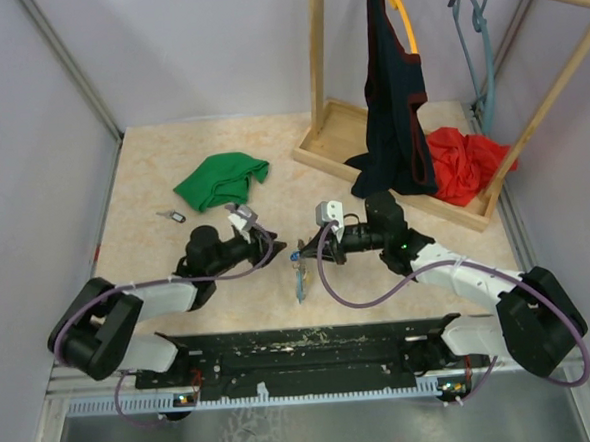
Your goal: Put the keys on the keyring
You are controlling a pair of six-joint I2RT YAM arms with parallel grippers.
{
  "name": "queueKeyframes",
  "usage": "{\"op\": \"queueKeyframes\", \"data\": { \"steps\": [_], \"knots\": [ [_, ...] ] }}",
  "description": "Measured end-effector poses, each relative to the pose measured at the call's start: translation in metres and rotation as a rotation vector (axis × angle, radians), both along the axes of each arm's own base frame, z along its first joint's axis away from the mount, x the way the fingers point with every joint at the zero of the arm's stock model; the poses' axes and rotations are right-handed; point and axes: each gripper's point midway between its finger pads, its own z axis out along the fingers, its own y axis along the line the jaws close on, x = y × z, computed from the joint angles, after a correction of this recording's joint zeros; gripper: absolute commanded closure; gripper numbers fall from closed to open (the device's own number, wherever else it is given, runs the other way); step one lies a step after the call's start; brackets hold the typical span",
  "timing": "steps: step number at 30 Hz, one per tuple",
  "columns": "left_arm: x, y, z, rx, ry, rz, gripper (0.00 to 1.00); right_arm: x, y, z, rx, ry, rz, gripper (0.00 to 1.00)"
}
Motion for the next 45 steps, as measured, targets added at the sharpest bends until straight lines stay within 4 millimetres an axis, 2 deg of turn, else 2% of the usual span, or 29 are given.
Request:
{"op": "queueKeyframes", "data": {
  "steps": [4,10,14,18,25,36,45],
  "knots": [
    [-0.014,0.013,0.024,-0.067,-0.113,-0.038,0.5,0.0,0.0,-0.001,-0.004,0.007,0.0,1.0],
    [-0.039,0.009,0.059,-0.131,-0.268,-0.178,0.48,0.003,0.003,-0.001,-0.001,0.023,0.0,1.0],
    [-0.052,0.006,0.073,-0.152,-0.334,-0.264,0.48,0.003,0.005,0.0,0.006,0.034,0.002,1.0],
    [-0.064,0.003,0.076,-0.163,-0.357,-0.337,0.49,0.003,0.007,0.001,0.018,0.051,0.008,1.0],
    [-0.076,-0.001,0.077,-0.192,-0.359,-0.432,0.52,0.003,0.013,0.015,0.079,0.043,0.037,1.0],
    [-0.079,-0.002,0.09,-0.26,-0.365,-0.479,0.6,-0.003,0.016,0.012,0.103,0.076,0.075,1.0],
    [-0.077,-0.007,0.089,-0.267,-0.34,-0.516,0.65,-0.003,0.019,0.013,0.121,0.082,0.093,1.0]
  ]
}}
